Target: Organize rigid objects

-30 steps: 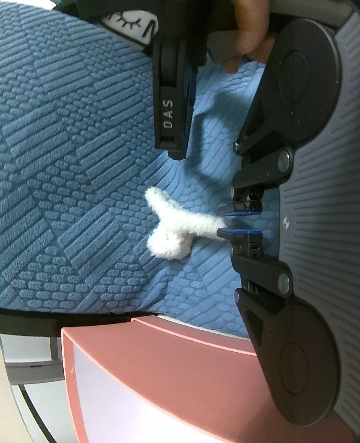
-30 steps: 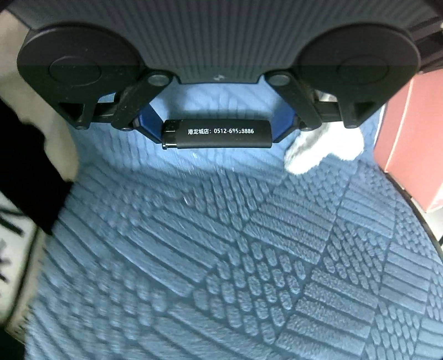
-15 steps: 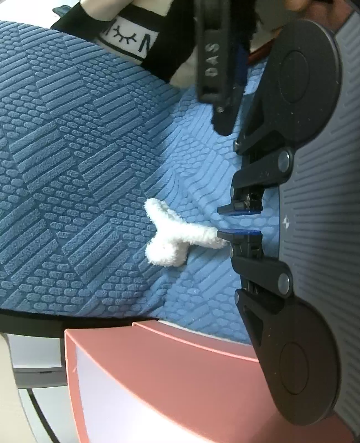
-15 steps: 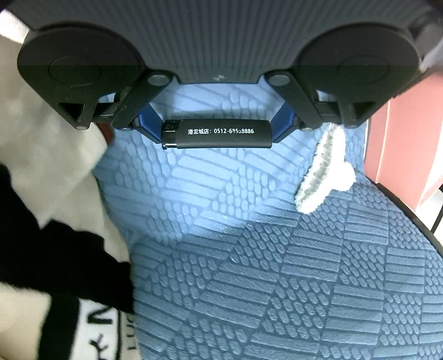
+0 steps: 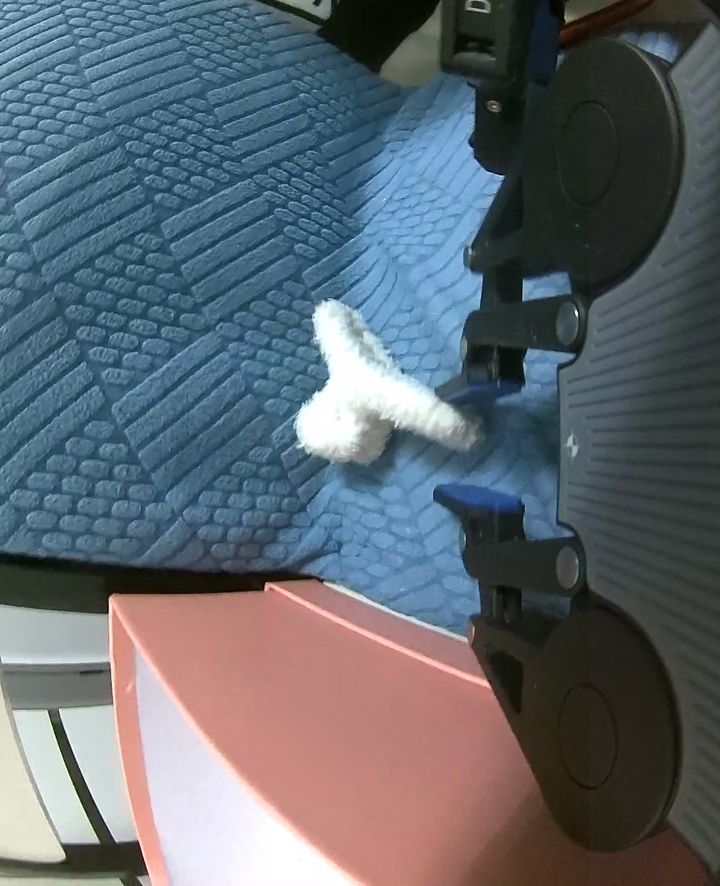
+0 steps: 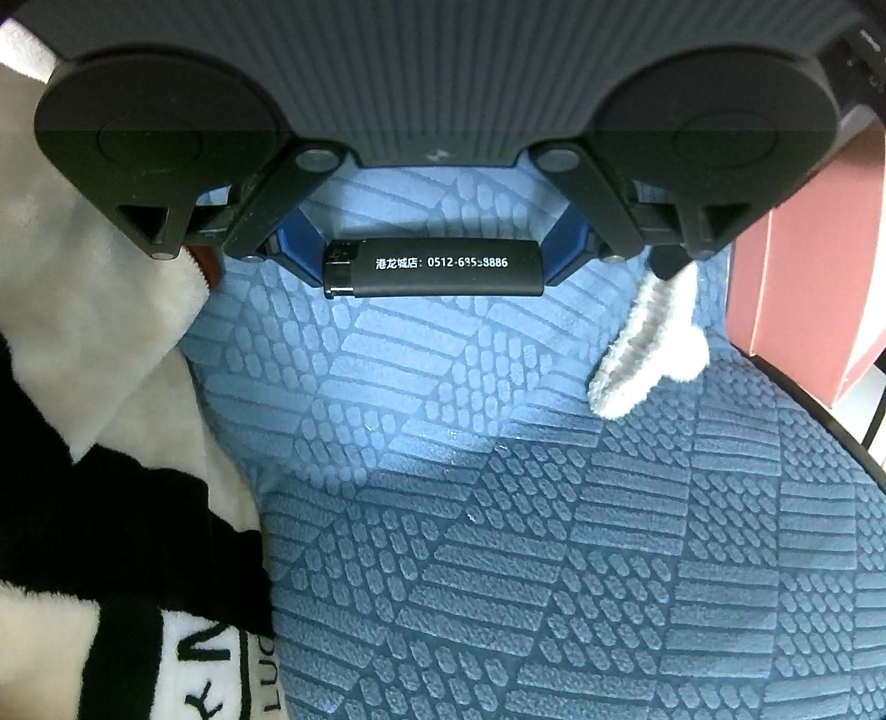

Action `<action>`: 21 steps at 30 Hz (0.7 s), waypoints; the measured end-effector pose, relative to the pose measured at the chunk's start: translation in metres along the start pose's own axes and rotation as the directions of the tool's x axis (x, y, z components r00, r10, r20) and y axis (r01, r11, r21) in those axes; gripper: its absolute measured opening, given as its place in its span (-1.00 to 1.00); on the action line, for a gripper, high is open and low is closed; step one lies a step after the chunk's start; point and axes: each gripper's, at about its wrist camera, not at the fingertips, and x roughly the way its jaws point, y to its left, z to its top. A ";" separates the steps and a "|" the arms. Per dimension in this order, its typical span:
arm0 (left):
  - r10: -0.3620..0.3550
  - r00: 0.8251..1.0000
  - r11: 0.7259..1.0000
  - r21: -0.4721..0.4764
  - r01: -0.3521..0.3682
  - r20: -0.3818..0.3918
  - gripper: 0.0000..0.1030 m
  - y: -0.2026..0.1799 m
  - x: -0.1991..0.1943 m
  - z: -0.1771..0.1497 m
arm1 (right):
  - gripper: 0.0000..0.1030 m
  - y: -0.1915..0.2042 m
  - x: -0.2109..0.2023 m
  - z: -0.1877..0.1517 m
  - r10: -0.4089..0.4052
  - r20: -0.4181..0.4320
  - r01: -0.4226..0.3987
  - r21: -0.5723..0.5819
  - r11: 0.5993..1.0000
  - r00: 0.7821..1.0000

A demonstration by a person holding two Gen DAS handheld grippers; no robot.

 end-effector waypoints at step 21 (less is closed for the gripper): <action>-0.053 0.998 0.994 0.094 0.055 -0.020 -0.75 0.000 -0.060 -0.030 | 0.66 -0.002 -0.019 -0.031 -0.030 -0.019 0.029 -0.050 0.998 0.999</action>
